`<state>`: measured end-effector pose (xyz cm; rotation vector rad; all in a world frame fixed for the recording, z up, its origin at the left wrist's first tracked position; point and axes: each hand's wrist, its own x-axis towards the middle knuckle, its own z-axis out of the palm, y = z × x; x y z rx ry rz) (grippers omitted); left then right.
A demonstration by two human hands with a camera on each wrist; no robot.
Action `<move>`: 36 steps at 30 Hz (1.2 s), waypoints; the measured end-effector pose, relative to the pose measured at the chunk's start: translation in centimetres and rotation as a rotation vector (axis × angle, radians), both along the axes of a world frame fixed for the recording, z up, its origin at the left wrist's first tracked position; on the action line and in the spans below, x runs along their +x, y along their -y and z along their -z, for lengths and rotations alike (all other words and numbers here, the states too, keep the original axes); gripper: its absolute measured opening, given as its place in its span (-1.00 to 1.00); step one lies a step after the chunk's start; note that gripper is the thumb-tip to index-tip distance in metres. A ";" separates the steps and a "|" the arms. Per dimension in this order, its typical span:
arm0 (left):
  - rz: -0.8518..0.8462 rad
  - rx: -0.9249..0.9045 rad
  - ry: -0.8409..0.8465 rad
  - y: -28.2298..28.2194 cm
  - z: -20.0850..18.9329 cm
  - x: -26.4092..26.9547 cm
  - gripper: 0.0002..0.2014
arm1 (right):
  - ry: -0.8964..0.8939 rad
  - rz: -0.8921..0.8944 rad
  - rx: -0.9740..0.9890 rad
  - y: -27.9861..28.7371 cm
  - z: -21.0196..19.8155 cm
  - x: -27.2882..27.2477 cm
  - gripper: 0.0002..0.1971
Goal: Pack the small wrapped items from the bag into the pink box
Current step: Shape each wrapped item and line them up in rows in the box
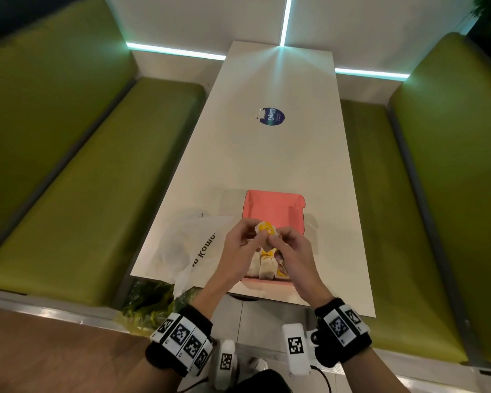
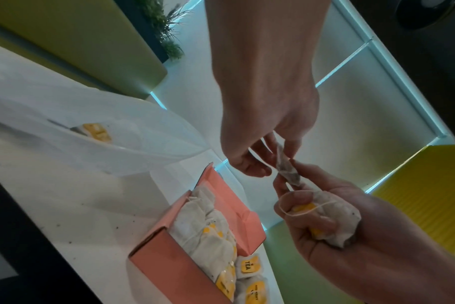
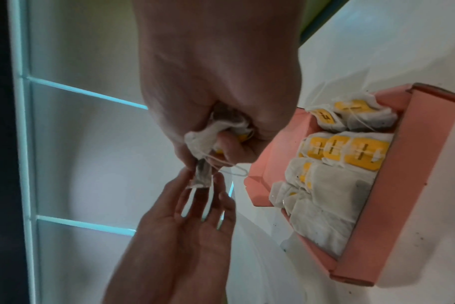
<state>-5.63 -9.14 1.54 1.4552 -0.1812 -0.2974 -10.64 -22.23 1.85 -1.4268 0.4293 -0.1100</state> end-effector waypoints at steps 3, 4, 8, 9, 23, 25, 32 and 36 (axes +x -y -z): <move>-0.062 0.009 0.057 -0.1 0.0 0.0 -0.93 | 0.022 -0.044 -0.081 -0.4 0.3 -0.6 -0.91; -0.071 0.032 0.080 -0.2 0.0 0.0 -0.92 | 0.023 -0.055 -0.106 -0.4 0.5 -0.8 -0.92; -0.054 0.129 0.158 -0.7 0.6 -0.2 -0.85 | 0.040 -0.012 -0.223 -0.2 1.1 -1.3 -0.96; -0.057 0.147 0.174 -0.7 0.7 -0.3 -0.83 | 0.051 0.013 -0.240 -0.2 1.0 -1.3 -0.94; 0.033 0.239 0.240 -1.4 0.4 -0.9 -0.88 | 0.231 0.099 -0.527 -0.5 0.8 -1.8 -0.81; 0.055 0.284 0.269 -2.0 0.7 -0.7 -0.80 | 0.250 0.064 -0.533 -0.1 0.2 -1.9 -0.81; 0.169 0.240 0.237 -3.3 0.0 -0.4 -0.85 | 0.146 0.000 -0.374 2.1 -1.3 -0.6 -0.89; 0.172 0.168 0.212 -3.4 -0.6 -0.6 -0.88 | -0.064 -0.100 -0.253 2.8 -1.0 -0.9 -0.79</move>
